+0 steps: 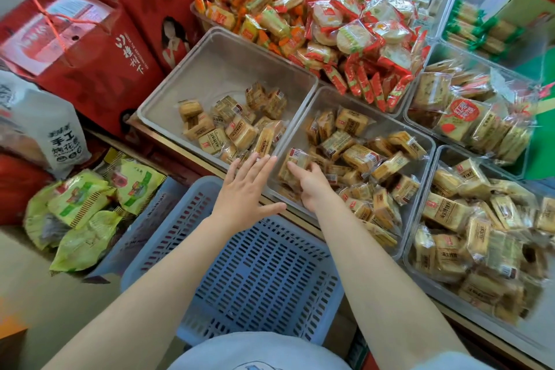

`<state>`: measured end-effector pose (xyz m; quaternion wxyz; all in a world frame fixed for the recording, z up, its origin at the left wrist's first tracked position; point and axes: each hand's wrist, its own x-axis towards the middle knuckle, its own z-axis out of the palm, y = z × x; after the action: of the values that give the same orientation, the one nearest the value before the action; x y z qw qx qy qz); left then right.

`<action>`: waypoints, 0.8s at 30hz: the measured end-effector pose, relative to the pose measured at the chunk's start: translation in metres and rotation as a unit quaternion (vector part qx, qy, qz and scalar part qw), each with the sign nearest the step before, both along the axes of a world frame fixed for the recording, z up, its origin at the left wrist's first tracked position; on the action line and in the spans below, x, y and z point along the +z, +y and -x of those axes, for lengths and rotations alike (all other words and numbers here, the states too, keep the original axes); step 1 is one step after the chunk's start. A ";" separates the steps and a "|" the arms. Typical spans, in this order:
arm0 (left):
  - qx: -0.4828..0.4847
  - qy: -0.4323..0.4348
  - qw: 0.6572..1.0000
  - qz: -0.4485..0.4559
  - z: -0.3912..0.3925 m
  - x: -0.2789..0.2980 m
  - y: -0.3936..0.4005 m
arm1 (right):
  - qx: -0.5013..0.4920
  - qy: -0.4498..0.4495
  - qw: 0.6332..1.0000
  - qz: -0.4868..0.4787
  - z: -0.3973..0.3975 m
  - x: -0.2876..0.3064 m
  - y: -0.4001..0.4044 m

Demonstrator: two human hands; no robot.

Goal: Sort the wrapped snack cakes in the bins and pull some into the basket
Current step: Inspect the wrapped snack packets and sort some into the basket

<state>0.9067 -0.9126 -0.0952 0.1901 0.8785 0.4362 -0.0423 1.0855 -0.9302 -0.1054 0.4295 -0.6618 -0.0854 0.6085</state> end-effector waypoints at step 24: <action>0.040 -0.033 0.999 0.001 -0.010 -0.008 -0.004 | -0.015 0.075 0.997 -0.012 -0.004 -0.009 0.000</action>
<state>0.9164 -0.9163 -0.1028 0.2068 0.8614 0.4639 -0.0057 1.0890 -0.9300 -0.1149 0.4517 -0.6103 -0.0497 0.6489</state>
